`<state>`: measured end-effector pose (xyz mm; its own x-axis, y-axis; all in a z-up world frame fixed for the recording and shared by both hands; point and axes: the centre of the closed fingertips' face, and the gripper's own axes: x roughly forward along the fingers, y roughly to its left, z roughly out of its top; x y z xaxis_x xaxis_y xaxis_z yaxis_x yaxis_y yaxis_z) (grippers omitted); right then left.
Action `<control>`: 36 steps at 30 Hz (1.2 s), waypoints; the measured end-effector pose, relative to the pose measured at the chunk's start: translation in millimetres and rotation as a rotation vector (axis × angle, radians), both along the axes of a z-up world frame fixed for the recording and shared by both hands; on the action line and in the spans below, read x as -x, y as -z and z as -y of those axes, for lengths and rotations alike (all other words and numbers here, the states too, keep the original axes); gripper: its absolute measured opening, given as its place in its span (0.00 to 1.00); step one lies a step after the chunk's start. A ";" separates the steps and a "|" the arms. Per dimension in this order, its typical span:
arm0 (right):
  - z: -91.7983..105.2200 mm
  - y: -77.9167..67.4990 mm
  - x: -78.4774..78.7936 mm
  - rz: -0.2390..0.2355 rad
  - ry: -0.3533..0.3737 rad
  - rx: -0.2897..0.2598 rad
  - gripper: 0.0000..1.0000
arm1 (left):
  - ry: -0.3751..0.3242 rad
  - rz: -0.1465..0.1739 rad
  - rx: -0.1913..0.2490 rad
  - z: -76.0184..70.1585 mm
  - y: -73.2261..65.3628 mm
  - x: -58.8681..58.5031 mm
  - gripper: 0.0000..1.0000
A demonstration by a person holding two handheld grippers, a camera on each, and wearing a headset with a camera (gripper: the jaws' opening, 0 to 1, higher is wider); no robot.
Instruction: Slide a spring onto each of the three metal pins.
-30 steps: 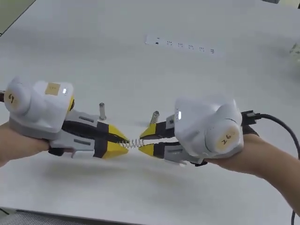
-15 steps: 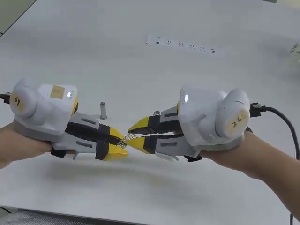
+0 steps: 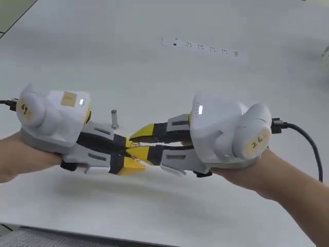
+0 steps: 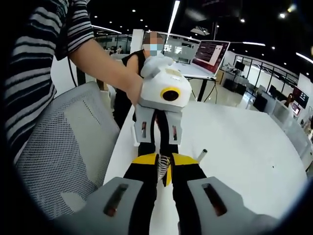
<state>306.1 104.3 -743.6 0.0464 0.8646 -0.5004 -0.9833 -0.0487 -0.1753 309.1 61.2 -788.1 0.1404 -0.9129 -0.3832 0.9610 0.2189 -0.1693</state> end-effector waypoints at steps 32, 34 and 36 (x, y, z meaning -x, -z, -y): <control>3.6 0.0 -3.4 -0.005 0.042 -0.022 0.12 | -0.011 0.011 0.008 -1.8 -5.6 -2.5 0.08; 2.7 -0.5 -3.1 0.009 0.031 -0.021 0.12 | -0.019 0.000 0.011 -2.2 -5.9 -2.7 0.08; 1.4 -1.5 -1.5 0.031 0.016 -0.019 0.12 | -0.028 -0.006 0.010 -3.3 -5.9 -3.4 0.09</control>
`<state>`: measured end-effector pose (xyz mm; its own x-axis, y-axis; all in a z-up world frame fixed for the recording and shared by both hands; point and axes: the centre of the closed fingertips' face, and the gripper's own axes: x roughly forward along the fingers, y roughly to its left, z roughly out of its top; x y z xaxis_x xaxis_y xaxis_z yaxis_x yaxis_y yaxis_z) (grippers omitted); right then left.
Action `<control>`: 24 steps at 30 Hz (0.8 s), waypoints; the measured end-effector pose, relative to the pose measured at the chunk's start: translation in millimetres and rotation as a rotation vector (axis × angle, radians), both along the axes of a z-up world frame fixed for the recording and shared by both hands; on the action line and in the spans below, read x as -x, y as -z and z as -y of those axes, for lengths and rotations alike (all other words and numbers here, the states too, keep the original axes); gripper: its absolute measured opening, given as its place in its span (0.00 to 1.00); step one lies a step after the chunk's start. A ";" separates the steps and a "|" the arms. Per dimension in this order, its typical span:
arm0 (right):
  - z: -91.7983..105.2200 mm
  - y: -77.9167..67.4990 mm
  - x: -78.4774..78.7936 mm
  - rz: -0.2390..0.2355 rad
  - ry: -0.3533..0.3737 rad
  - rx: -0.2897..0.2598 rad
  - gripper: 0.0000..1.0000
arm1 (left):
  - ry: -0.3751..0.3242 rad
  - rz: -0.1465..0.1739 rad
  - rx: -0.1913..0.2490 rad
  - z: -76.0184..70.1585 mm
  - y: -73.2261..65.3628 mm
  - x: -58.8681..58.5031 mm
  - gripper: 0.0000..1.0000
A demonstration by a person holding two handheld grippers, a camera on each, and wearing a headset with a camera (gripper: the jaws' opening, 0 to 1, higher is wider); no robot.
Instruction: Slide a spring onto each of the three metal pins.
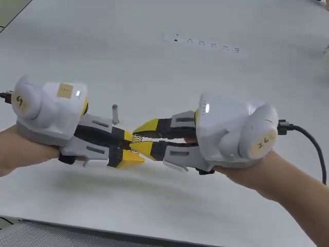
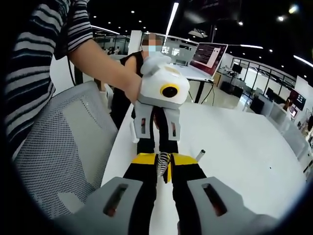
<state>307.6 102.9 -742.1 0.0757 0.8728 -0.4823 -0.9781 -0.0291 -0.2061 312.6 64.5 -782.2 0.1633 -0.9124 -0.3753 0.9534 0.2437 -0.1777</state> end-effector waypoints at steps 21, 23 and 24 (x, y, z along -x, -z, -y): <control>-7.7 -6.9 -7.5 0.026 -0.010 0.010 0.12 | -0.116 0.008 0.013 -21.7 -5.5 -10.0 0.25; -7.1 -6.7 -8.2 0.028 -0.008 0.010 0.12 | -0.128 0.008 0.017 -25.0 -6.4 -11.7 0.26; -7.0 -6.8 -8.4 0.028 -0.007 0.010 0.12 | -0.136 0.009 0.019 -26.8 -6.7 -12.4 0.27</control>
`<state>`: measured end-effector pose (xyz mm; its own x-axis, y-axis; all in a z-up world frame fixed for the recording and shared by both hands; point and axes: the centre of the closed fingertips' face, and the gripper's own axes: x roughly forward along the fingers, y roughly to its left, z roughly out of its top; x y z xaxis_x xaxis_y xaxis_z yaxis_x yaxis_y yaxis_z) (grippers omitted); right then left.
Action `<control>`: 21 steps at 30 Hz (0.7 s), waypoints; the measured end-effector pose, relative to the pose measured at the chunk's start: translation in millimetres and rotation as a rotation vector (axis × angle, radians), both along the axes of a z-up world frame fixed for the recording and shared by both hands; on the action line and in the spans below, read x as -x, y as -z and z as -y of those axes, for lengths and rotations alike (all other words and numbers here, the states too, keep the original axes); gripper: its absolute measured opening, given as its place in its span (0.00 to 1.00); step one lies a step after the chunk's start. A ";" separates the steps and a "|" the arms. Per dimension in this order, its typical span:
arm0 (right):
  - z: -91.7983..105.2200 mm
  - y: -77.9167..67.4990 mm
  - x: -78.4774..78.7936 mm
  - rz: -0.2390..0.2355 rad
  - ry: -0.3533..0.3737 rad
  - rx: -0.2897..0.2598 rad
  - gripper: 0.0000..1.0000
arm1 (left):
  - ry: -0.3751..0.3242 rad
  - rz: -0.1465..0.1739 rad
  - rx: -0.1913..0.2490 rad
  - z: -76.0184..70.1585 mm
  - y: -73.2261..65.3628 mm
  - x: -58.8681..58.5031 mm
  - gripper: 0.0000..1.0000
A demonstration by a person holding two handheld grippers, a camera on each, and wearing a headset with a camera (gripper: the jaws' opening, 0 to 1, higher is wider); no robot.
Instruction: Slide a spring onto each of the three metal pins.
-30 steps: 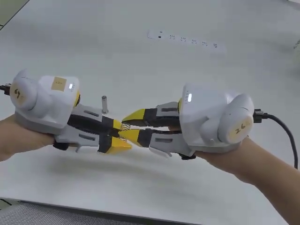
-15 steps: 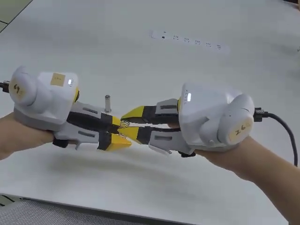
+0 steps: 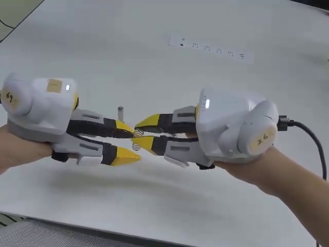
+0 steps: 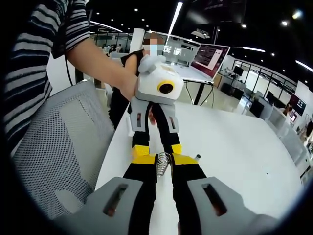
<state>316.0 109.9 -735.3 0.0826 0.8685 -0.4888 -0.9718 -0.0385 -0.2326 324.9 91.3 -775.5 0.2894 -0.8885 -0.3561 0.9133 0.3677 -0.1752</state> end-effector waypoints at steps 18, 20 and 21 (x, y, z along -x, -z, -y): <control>4.8 1.7 -3.4 0.028 0.010 0.016 0.12 | -0.157 0.031 0.030 -40.2 -5.4 -7.8 0.51; 5.2 1.9 -3.5 0.029 0.011 0.018 0.12 | -0.171 0.032 0.030 -43.2 -5.4 -7.9 0.55; 5.2 1.3 -3.7 0.030 0.013 0.015 0.12 | -0.178 0.033 0.032 -44.6 -5.5 -8.0 0.57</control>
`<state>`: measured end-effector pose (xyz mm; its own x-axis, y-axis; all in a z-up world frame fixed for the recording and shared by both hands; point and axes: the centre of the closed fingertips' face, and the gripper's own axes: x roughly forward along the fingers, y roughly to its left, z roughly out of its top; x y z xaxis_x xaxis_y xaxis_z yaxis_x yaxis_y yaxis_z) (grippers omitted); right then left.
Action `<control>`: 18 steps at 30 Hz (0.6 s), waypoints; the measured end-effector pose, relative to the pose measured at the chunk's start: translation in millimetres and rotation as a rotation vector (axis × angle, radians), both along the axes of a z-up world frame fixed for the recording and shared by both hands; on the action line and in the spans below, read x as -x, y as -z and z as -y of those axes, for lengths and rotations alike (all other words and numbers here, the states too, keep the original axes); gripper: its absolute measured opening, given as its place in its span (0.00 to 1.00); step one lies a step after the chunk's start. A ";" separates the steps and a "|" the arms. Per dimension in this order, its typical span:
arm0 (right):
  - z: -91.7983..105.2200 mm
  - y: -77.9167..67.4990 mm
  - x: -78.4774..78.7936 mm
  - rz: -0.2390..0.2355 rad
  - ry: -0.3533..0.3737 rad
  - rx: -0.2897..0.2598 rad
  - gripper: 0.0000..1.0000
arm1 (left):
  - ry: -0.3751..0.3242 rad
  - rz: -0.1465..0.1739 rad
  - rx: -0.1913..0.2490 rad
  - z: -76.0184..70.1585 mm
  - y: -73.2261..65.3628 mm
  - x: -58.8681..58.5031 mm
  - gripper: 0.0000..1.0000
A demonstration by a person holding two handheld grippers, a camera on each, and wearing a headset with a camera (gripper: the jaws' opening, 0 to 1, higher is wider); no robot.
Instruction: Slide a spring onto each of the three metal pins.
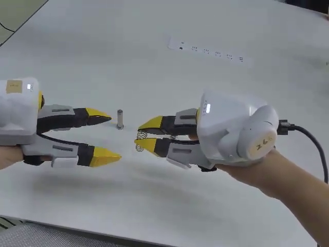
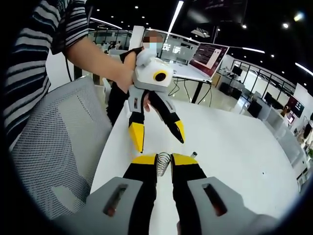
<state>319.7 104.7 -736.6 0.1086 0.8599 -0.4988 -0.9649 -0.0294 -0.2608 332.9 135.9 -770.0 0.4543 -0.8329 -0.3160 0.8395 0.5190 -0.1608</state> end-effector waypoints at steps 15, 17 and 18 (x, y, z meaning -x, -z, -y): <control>-0.5 6.9 -6.7 0.006 0.008 0.016 0.12 | -0.137 0.001 0.021 -33.9 1.6 -5.9 0.88; -1.7 7.9 -9.9 0.007 0.012 0.016 0.12 | -0.150 -0.003 0.023 -36.8 1.9 -6.5 0.91; -2.7 8.1 -11.4 0.004 0.013 0.016 0.12 | -0.153 -0.004 0.025 -37.4 1.9 -6.5 0.91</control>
<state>331.1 107.4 -744.7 0.1217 0.8502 -0.5122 -0.9643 -0.0211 -0.2641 339.5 173.2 -771.9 0.5753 -0.7617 -0.2980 0.7503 0.6365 -0.1784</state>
